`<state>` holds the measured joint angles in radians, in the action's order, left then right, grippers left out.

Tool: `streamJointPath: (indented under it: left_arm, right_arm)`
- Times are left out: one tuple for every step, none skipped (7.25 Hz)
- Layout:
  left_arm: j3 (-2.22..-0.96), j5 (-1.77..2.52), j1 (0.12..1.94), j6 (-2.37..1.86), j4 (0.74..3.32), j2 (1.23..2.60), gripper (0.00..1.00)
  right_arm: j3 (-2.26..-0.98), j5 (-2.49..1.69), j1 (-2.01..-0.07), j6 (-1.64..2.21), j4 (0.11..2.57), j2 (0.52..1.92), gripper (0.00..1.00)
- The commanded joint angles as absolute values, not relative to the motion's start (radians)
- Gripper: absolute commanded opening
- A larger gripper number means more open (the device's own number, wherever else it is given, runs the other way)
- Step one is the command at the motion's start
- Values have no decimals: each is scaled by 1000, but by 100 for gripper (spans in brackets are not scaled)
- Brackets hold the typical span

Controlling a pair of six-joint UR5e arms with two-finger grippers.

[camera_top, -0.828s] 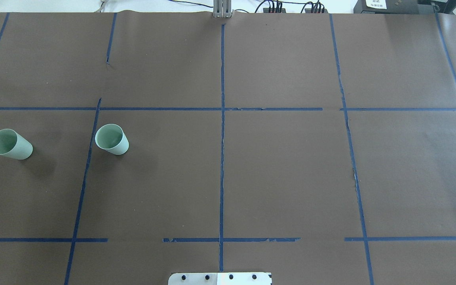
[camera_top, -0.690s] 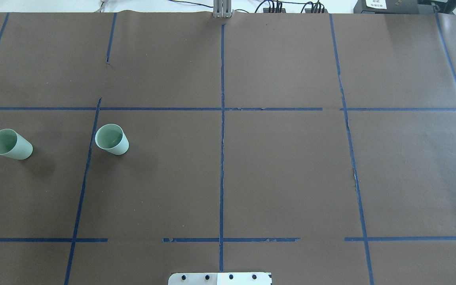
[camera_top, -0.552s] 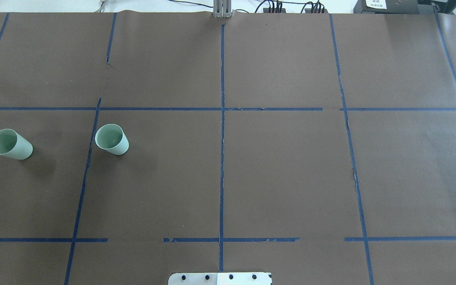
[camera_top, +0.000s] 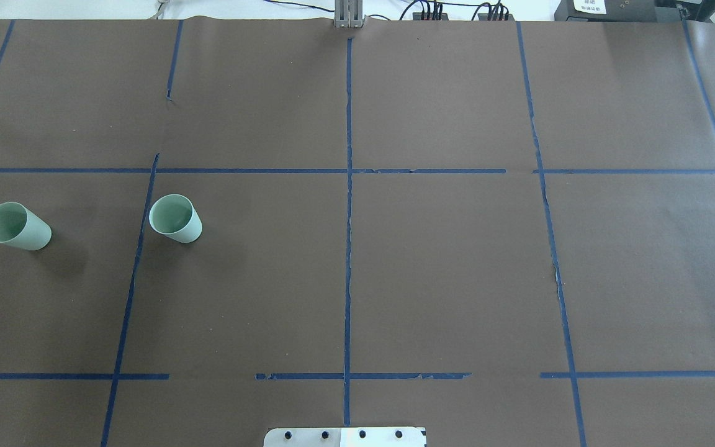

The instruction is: Stack cups

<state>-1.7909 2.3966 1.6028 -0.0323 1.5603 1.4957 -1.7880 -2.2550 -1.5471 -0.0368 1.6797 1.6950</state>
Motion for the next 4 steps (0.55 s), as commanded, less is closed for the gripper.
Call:
streamJointPath:
  left_arm:
    - [-1728, 2401, 1589, -38, 1717, 1494, 100]
    - [-1723, 2399, 1574, -37, 1730, 1494, 100]
    - [-1721, 2396, 1524, -41, 1735, 1493, 100]
    - [-1736, 2398, 1470, -171, 1747, 1496, 100]
  right_arm:
    - [-1787, -2256, -1548, -37, 1680, 1695, 100]
    - [-1789, -2255, -1548, -37, 1680, 1695, 100]
    - [-1789, -2255, -1548, -37, 1680, 1695, 100]
    - [-1787, -2255, -1548, -37, 1680, 1695, 100]
